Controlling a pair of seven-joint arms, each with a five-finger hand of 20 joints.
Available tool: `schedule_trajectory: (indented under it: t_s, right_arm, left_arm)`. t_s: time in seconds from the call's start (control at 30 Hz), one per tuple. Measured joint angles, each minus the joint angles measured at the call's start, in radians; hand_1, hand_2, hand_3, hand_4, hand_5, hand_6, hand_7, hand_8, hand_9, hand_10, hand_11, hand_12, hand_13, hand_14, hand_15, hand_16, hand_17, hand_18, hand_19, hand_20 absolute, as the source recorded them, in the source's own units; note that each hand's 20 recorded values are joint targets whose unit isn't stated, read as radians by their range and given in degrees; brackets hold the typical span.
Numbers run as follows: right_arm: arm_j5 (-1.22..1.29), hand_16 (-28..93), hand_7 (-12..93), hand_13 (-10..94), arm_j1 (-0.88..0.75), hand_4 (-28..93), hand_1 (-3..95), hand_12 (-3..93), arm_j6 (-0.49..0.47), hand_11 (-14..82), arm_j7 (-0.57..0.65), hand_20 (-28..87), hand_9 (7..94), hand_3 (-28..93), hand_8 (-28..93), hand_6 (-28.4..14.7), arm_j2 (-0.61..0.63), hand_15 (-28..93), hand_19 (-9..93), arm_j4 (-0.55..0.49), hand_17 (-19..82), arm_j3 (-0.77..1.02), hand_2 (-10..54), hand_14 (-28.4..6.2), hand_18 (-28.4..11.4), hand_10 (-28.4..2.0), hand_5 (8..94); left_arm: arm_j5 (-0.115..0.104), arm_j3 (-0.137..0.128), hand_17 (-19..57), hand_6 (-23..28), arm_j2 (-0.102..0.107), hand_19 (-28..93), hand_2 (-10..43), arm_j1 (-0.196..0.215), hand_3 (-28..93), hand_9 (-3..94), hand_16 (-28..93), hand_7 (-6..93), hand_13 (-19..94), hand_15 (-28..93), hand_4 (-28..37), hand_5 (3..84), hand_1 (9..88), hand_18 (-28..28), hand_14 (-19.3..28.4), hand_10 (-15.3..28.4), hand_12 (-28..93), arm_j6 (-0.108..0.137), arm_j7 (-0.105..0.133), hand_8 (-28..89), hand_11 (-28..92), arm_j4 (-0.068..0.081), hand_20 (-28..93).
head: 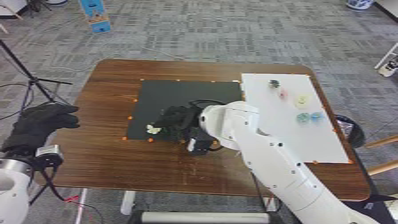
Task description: Arrange flowers
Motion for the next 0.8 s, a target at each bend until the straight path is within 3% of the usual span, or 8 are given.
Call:
schedule_trajectory:
  t_s: [0.8]
  right_arm:
    - [0.115,26,7,58,-0.024,-15,18.4,9.2,-0.054,4.3,0.050,63,42.0,48,-7,-11.2,-0.055,69,80,0.006,28,0.006,19.8,-23.3,-28.4,-14.9,41.1]
  left_arm:
    - [0.000,0.019,15.5,3.6,0.002,46,11.2,-0.017,70,63.6,6,24.2,56,55,-19.1,63.2,33.2,15.8,18.0,14.2,23,-0.027,-0.001,-5,36,-0.001,41]
